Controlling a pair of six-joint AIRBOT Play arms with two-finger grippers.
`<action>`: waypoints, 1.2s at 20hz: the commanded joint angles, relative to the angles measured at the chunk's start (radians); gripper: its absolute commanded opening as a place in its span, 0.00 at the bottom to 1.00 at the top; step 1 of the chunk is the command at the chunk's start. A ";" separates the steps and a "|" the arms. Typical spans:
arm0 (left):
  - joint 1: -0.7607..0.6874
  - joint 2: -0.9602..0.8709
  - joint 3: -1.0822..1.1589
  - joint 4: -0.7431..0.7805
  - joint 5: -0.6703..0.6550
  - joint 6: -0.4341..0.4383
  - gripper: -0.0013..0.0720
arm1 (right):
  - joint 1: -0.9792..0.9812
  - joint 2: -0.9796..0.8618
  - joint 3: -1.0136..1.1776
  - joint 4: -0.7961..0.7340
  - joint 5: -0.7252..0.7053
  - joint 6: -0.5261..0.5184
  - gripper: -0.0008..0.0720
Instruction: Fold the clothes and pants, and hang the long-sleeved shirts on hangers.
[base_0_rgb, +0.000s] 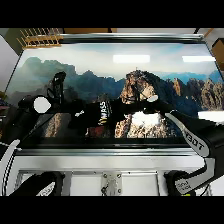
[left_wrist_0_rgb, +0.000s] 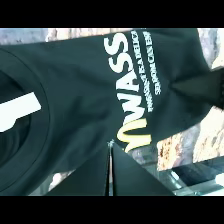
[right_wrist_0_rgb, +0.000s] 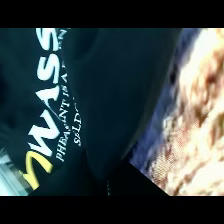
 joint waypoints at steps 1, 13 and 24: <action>0.000 0.000 0.000 0.002 -0.016 -0.004 0.02 | -0.114 0.083 0.061 -0.180 0.002 0.069 0.03; 0.000 0.000 -0.001 0.002 0.004 -0.023 0.02 | -1.023 0.393 0.074 -0.791 0.059 0.531 0.03; 0.000 0.000 -0.001 0.002 0.011 -0.023 0.02 | -1.038 0.686 -0.373 -0.985 0.116 0.779 0.03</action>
